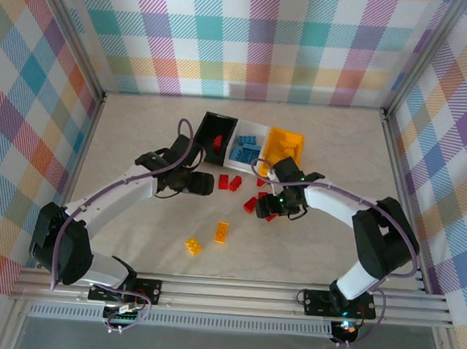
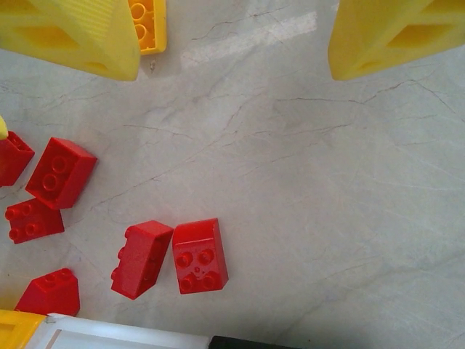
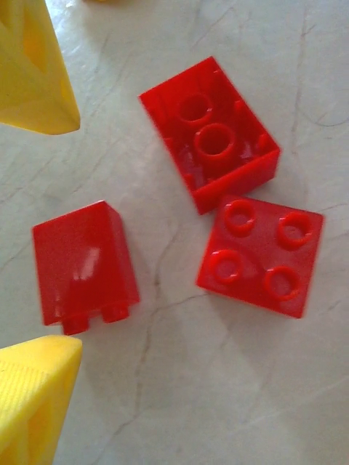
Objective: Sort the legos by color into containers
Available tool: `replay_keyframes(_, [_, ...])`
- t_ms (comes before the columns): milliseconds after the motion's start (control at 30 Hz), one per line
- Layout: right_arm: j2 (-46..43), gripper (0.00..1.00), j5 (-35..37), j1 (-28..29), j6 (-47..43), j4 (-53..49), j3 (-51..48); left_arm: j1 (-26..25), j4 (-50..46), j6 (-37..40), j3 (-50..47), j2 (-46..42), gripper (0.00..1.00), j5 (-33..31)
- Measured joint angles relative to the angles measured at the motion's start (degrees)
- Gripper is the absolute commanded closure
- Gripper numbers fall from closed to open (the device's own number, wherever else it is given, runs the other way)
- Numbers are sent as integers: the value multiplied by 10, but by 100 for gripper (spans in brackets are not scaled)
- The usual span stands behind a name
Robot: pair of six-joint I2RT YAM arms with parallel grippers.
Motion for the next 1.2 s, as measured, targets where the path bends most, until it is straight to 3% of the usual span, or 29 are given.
replay_keyframes(333, [59,31,28,19,-21,-26,36,10,10,0,-11,-2,30,2])
replay_keyframes(467, [63,39,40,25,-22,-38,45,14,10,0,-13,-5,30,4])
replay_keyframes(600, [63,52,49,32,-20,-49,45,16,13,0,-17,-13,30,9])
replay_keyframes(967, [40,53,61,34,-12,-58,46,10,28,-5,-22,-2,30,20])
replay_keyframes(1200, [-16,52,56,34,-2,-85,94,-12,80,-24,-4,124,31,30])
